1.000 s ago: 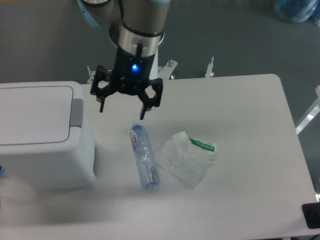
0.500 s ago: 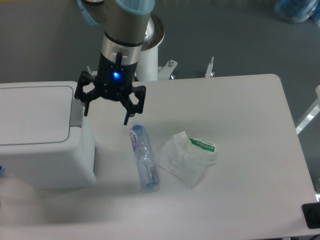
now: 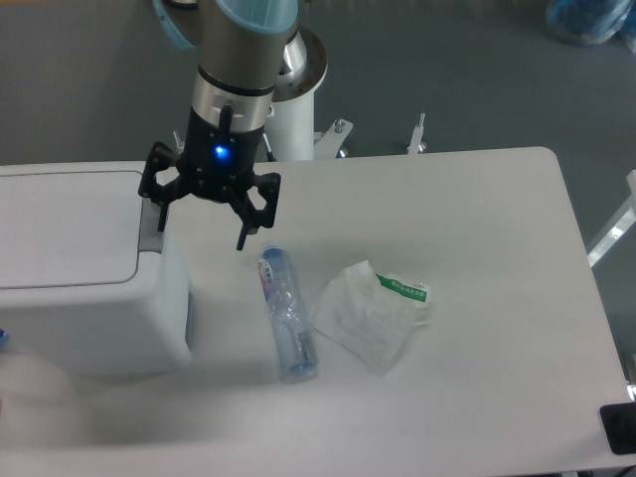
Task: Open the trash can
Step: 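Push the gripper finger against the bin lid to flip it open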
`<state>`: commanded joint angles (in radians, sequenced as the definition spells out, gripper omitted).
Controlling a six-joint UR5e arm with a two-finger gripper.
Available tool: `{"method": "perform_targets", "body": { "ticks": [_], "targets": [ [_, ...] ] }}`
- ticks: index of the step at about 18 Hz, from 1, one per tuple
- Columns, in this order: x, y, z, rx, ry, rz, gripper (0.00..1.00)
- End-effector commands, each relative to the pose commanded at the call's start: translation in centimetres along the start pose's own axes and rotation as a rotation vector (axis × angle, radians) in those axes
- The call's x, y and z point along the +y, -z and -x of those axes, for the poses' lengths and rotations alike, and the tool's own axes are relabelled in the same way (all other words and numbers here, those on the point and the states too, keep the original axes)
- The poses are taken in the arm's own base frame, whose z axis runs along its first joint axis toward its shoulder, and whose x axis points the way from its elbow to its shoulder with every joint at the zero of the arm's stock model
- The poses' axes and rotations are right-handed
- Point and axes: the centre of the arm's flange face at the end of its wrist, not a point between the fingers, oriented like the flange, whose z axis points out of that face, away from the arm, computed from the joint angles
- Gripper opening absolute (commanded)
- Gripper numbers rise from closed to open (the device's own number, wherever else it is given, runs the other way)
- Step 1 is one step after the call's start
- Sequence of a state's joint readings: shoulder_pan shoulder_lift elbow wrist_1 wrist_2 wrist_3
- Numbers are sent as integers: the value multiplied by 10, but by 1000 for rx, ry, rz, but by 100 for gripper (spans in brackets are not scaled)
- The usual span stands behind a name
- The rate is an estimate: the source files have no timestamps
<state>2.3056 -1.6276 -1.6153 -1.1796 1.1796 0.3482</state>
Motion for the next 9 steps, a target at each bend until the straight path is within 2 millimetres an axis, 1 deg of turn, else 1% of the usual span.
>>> {"method": "perform_targets", "body": {
  "ticks": [9],
  "targets": [
    [6, -4, -2, 5, -1, 8, 100]
  ]
}}
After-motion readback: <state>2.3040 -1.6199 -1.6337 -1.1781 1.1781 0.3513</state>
